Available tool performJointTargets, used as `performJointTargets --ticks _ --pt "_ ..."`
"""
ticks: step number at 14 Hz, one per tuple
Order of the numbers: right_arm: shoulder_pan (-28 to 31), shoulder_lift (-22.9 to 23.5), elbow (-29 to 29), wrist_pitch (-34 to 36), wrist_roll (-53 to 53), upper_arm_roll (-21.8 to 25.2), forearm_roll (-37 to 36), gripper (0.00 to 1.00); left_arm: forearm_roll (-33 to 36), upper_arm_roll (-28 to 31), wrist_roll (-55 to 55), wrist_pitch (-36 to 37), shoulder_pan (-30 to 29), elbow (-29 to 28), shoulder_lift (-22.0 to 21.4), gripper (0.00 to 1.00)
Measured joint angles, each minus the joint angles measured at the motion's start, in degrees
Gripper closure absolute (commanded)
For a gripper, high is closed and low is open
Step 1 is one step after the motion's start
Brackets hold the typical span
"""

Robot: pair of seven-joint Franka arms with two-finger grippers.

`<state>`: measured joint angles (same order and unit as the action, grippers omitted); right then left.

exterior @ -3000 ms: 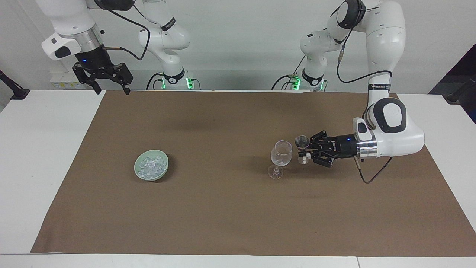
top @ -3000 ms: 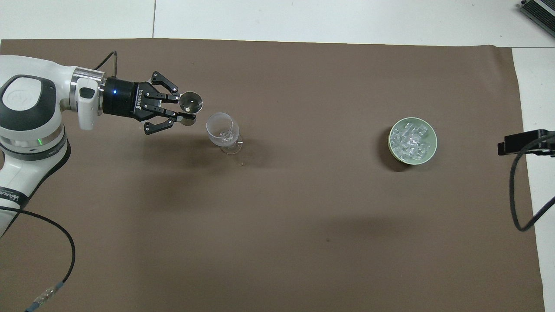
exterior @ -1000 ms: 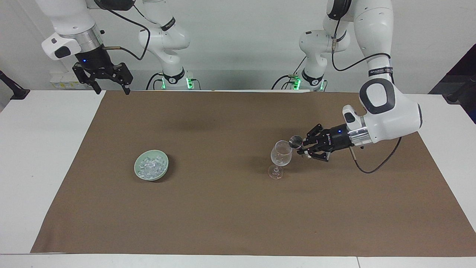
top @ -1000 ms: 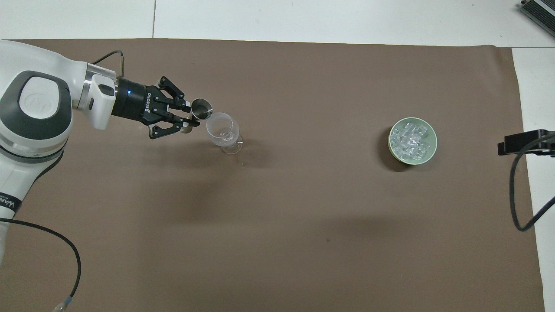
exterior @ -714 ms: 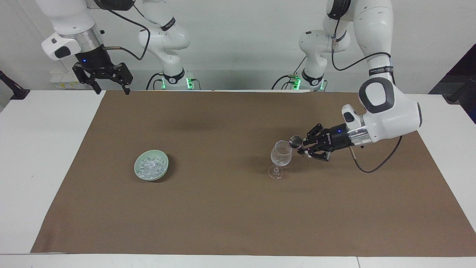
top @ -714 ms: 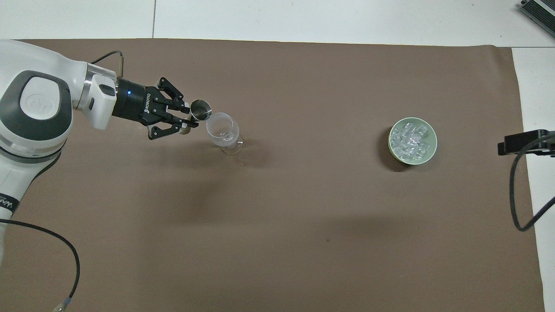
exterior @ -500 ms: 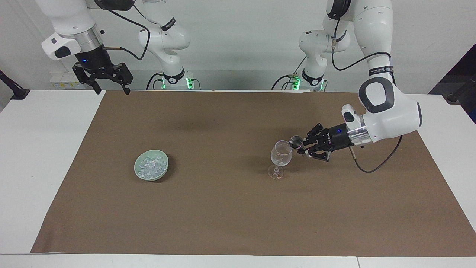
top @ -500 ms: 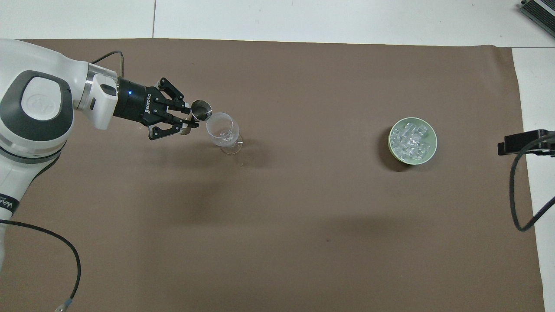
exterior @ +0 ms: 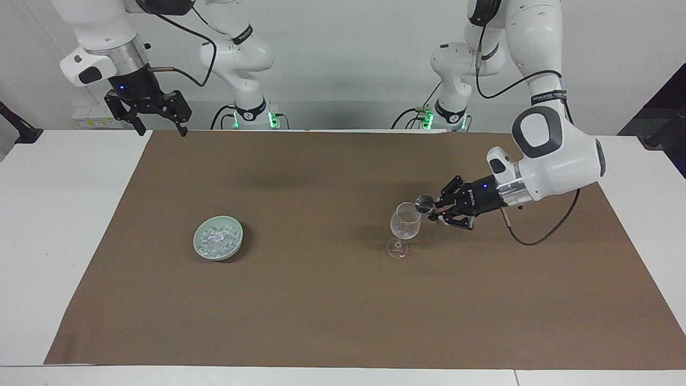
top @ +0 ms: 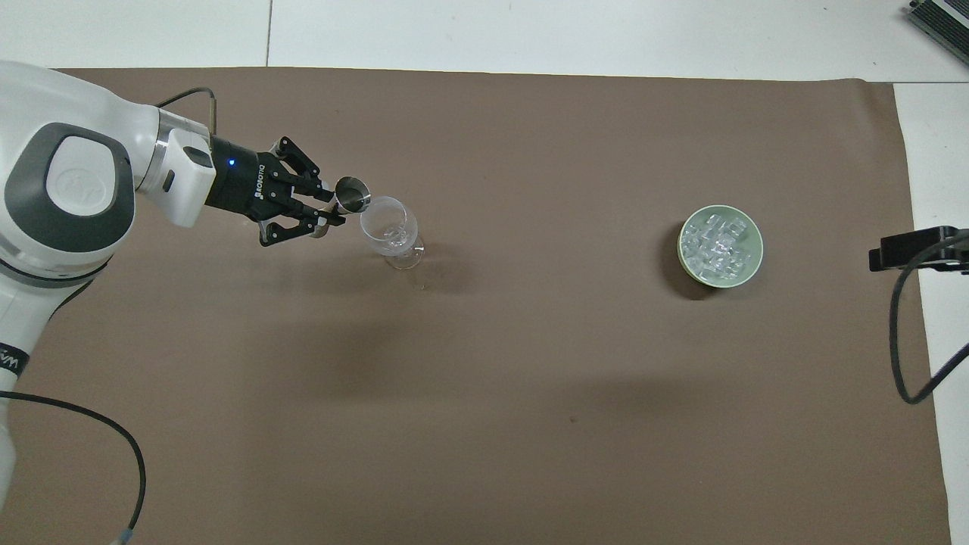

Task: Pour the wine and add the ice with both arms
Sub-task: 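Position the bottle mouth over the clear glass with the left gripper, then tilt the bottle over the glass with the left gripper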

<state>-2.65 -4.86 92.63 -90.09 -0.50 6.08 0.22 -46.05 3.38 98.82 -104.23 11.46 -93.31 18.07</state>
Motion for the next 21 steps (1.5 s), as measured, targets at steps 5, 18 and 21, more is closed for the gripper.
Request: performJointTargets --ticks 5,18,21 --pt "0.0 0.0 0.0 0.0 0.0 0.0 0.0 0.0 1.65 4.84 -1.93 -0.24 4.7 0.01 -0.08 1.0" --pt "0.0 0.0 0.0 0.0 0.0 0.0 0.0 0.0 6.75 7.69 -7.06 -0.75 9.6 1.49 -1.41 1.0" --pt "0.0 0.0 0.0 0.0 0.0 0.0 0.0 0.0 8.95 7.77 -8.16 -0.77 10.21 1.53 -1.4 1.0"
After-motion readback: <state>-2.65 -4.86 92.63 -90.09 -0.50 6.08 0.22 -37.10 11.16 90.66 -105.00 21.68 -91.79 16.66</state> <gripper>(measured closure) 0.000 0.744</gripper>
